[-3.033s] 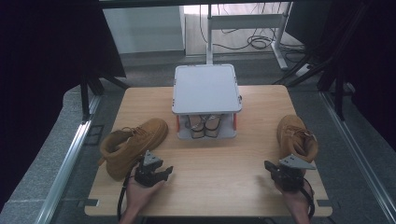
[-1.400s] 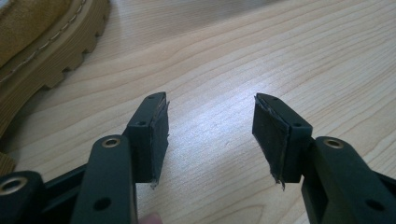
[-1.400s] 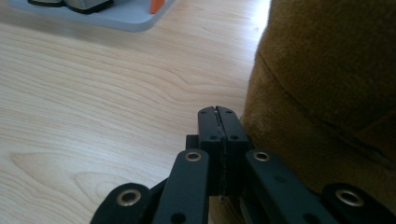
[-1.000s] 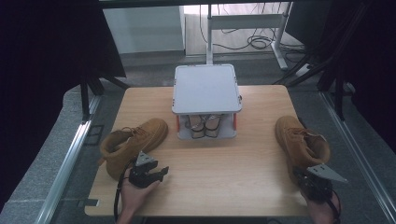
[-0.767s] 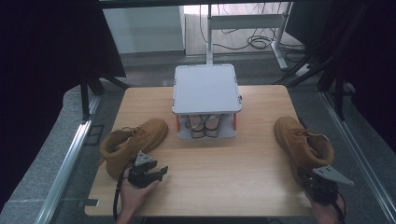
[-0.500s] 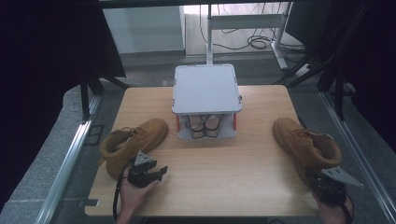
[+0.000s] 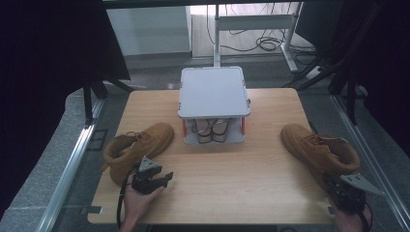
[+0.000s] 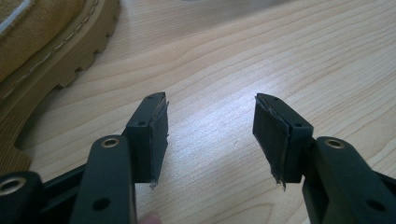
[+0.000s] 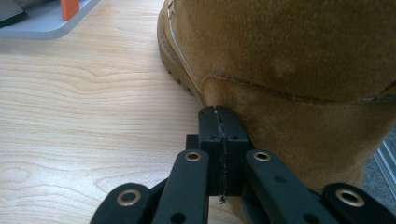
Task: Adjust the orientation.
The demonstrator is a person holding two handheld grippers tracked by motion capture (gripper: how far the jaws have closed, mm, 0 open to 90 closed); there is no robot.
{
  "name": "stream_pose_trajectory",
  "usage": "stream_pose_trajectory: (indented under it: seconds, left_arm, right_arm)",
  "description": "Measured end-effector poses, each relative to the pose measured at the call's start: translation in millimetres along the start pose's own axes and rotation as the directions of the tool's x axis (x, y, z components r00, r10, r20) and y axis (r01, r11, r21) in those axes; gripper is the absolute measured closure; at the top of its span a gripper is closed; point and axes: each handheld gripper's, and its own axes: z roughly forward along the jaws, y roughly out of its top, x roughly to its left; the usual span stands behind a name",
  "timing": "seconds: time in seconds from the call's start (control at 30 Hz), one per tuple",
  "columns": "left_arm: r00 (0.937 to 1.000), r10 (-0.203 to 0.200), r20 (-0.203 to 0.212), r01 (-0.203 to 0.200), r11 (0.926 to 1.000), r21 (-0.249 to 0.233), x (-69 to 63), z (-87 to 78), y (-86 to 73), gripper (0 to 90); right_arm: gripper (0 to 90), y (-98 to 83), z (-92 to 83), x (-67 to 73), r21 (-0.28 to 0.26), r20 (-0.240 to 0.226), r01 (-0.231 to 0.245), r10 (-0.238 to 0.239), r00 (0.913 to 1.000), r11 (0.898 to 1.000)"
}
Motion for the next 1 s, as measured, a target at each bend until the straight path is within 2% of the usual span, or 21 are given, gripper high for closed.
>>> stream_pose_trajectory:
  seconds: [0.1,0.23,0.33,0.43,0.53,0.7,0.87,1.0]
  left_arm:
    - [1.0,-0.004,-0.003,0.004,1.0,0.0,0.4,-0.5,-1.0,45.6]
    - [1.0,0.002,-0.004,-0.002,1.0,-0.001,-0.7,-0.5,-0.8,45.0]
    - [0.9999,0.015,-0.006,-0.015,0.9999,-0.004,-2.1,0.0,-0.4,44.1]
    - [0.9997,0.021,-0.007,-0.021,0.9998,-0.003,-2.5,0.1,-0.5,43.5]
    - [0.9998,0.015,-0.01,-0.015,0.9999,-0.006,-2.1,-1.0,-0.4,43.3]
    - [0.9997,0.021,-0.009,-0.022,0.9997,-0.007,-1.8,-1.0,-0.6,42.9]
    - [0.9998,0.02,-0.009,-0.02,0.9997,-0.011,-1.7,-1.9,-0.4,42.6]
    - [0.9997,0.023,-0.011,-0.023,0.9995,-0.02,-0.5,-5.3,0.1,42.5]
  right_arm:
    - [89.8,3.2,-3.4,3.4,-0.01,0.0,-0.002,0.002,1.0,1.0]
    - [89.7,6.3,-5.6,11.4,-0.022,-0.026,0.003,-0.004,0.9997,1.0]
    - [89.7,6.0,0.4,24.0,-0.017,-0.047,0.024,-0.024,0.9986,1.0]
    - [89.6,6.4,7.7,40.5,-0.005,-0.087,0.053,-0.054,0.9948,0.999]
    - [89.6,8.5,14.1,55.2,-0.008,-0.144,0.069,-0.07,0.9871,0.998]
    - [89.6,9.6,27.5,73.5,0.001,-0.259,0.052,-0.05,0.9645,0.999]
    - [89.6,11.8,35.8,85.2,0.002,-0.302,0.064,-0.061,0.9513,0.998]
    - [89.5,11.4,40.0,88.0,0.004,-0.329,0.069,-0.064,0.9422,0.998]
